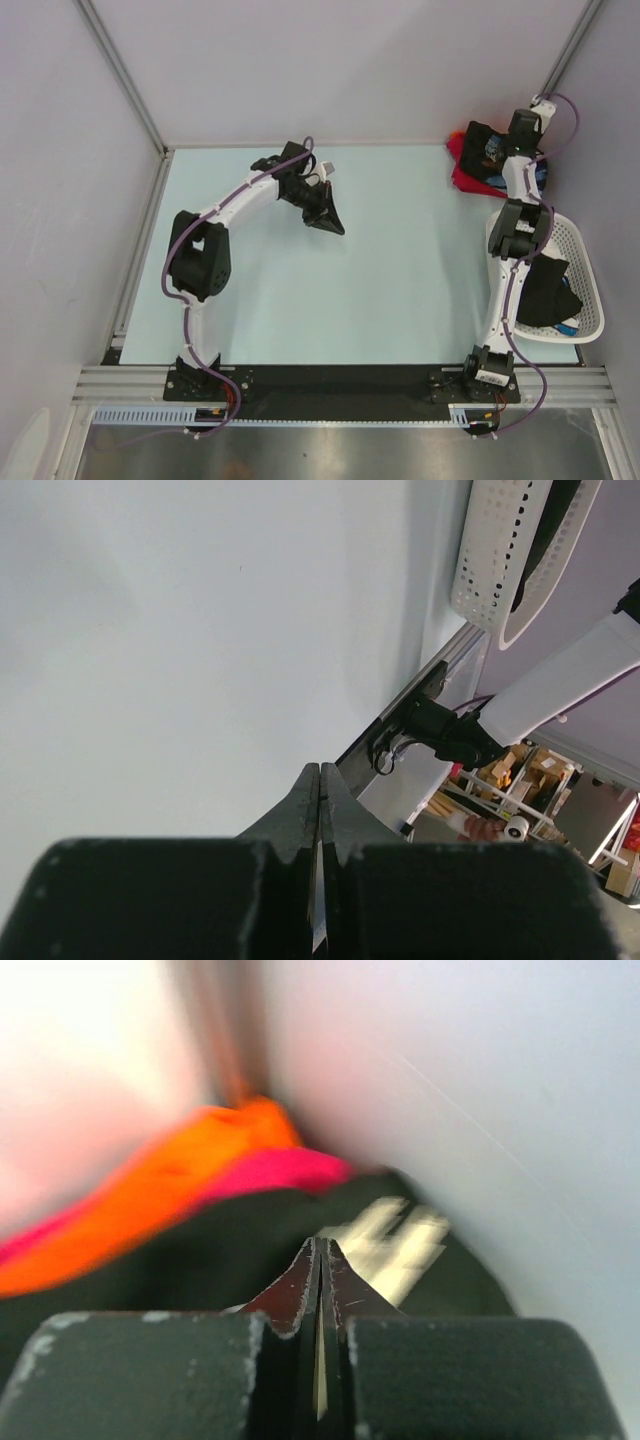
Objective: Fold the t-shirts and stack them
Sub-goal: Put the neatly folded tshirt into the corner of the board with the right arm
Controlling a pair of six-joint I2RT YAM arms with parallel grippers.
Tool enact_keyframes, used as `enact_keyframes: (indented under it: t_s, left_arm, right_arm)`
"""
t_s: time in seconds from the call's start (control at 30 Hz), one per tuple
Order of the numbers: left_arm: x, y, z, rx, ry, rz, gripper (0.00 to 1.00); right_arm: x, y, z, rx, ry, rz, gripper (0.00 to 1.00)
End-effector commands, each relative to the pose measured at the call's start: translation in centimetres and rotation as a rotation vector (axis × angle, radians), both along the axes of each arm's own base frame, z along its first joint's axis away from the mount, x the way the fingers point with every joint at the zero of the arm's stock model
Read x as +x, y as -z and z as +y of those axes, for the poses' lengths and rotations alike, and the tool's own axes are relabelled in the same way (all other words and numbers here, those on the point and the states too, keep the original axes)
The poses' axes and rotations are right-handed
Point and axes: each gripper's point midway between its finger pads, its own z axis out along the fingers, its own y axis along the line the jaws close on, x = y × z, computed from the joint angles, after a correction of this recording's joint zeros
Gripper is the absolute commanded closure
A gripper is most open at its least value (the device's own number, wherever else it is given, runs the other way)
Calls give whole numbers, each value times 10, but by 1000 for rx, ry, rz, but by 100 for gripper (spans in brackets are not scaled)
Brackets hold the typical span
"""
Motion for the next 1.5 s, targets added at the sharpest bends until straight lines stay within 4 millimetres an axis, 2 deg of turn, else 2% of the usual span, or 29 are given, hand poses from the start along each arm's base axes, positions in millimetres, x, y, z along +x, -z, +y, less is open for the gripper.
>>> enact_keyframes:
  t_s: [0.0,0.1,0.2,0.33,0.43,0.47,0.57,0.77,0.83,0.87,0.9,1.0,1.03,1.1,1.13,1.2,1.27,1.33,1.4,1.47]
  left_arm:
    - [0,-20,-11,-44,44,-72,97]
    - [-3,-22,-7,-37,49,-90,97]
    - [-6,-22,-2,-30,46,-96,97]
    - [-5,-22,7,-26,28,-94,97]
    - [-3,-25,9,-29,21,-96,97]
    - [-3,-25,8,-31,22,-97,97]
    - [-2,-26,8,-35,23,-99,97]
    - [-1,-27,7,-42,18,-93,97]
    - [-1,-29,6,-51,20,-95,97]
    - [-2,-29,6,-53,19,-94,97]
    - [-2,-29,6,-53,20,-95,97]
    - [-2,-32,6,-58,20,-105,96]
    - [-3,-33,6,-58,20,-107,97]
    - [-3,-36,7,-61,21,-117,97]
    - [-3,-37,7,-61,22,-119,96]
    - [-3,-39,7,-60,21,-130,97]
    - [-3,-40,8,-59,22,-136,97]
    - [-4,-40,8,-59,24,-138,96]
    - [-4,-41,8,-62,25,-141,96]
    - [-4,-42,8,-64,23,-142,96]
  right_arm:
    - [34,-122,70,-8,-193,-255,100]
    - [48,-125,96,6,-263,-292,100]
    - [57,-96,121,36,-309,-258,100]
    - [62,-33,155,99,-360,-146,100]
    - [59,-6,175,147,-387,-72,100]
    - [57,5,179,164,-387,-47,100]
    - [47,11,185,204,-373,9,100]
    - [5,38,183,287,-306,201,100]
    - [-4,39,185,300,-307,235,100]
    - [-4,38,187,299,-322,238,100]
    - [-4,19,186,282,-330,216,100]
    - [2,-19,190,234,-362,138,100]
    - [3,-53,190,214,-368,77,100]
    - [8,-92,187,190,-375,-16,100]
    - [6,-119,186,166,-377,-63,100]
    - [6,-154,181,129,-369,-132,100]
    - [3,-176,176,101,-366,-168,100]
    - [2,-178,170,102,-360,-169,100]
    - [-1,-165,165,110,-346,-135,100]
    - [-4,-139,161,123,-335,-74,100]
